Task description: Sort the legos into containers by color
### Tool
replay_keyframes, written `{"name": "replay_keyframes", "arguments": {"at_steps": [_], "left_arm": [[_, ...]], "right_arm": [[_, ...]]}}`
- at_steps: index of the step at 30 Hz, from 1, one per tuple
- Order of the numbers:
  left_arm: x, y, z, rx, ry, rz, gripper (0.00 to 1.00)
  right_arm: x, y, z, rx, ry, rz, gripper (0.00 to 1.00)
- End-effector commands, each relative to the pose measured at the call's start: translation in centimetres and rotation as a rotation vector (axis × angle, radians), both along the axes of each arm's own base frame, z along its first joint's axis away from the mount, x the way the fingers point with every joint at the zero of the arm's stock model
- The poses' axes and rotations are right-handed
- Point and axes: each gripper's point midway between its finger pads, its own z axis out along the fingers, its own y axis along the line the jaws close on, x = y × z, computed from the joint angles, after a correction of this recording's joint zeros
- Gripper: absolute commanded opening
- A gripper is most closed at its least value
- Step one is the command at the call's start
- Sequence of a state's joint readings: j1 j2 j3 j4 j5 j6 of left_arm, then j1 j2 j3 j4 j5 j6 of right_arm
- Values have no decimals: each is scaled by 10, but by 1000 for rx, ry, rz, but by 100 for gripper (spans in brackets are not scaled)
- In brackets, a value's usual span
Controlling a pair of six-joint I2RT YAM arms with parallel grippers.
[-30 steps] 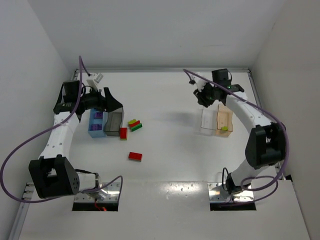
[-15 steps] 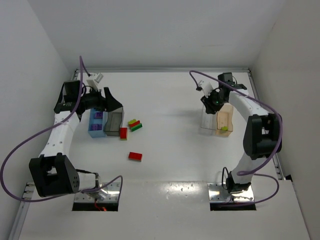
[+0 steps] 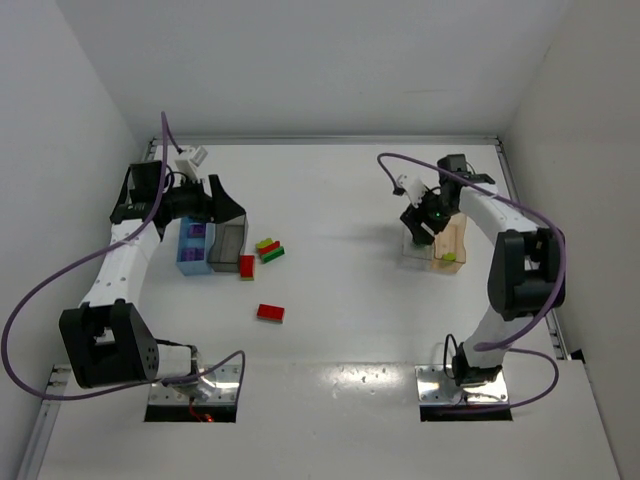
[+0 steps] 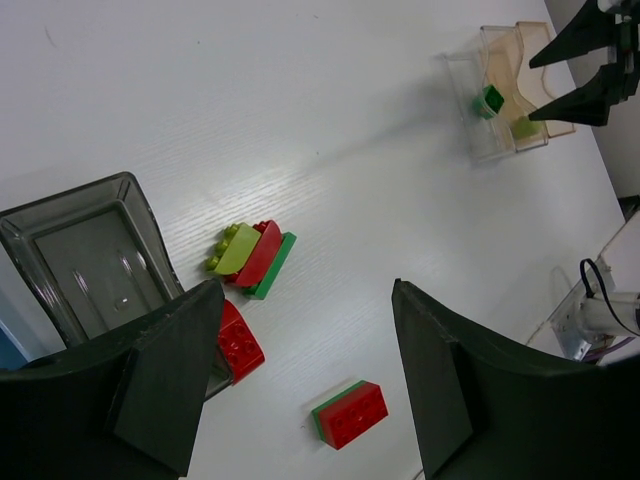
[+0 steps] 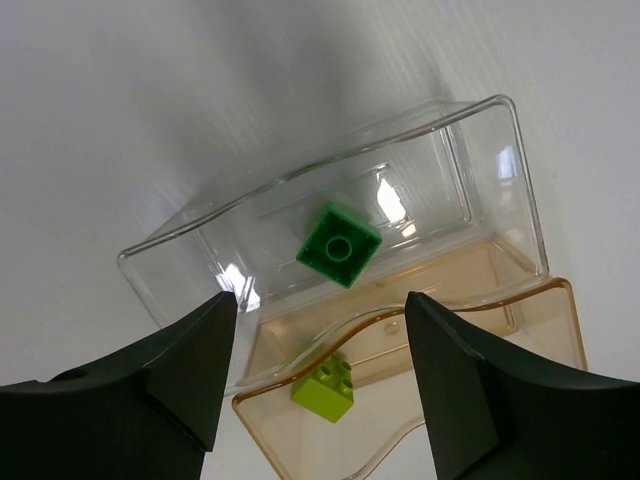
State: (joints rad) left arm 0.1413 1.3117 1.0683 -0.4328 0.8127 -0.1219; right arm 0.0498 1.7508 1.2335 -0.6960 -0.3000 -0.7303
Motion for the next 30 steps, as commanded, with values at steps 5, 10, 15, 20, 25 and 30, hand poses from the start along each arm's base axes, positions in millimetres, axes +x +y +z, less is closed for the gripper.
{"name": "replay_keyframes", "arguments": {"at_steps": [5, 10, 15, 20, 25, 30], "left_arm": [[4, -2, 11, -4, -50, -9, 74], [4, 11, 20, -15, -83, 64, 74], [13, 34, 31, 21, -107, 212, 74], [17, 84, 45, 67, -132, 469, 74], [13, 121, 47, 80, -135, 627, 74], [8, 128, 41, 68, -113, 636, 74]], "right_arm": [[2, 80, 98, 261, -176, 165, 69], [-30, 152, 130, 364, -164, 329, 69], [-95, 249, 116, 429, -59, 481, 69], [-136, 298, 81, 458, 58, 428, 63], [-151, 345, 74, 440, 44, 450, 63], [-164, 380, 49, 365, 45, 462, 62]]}}
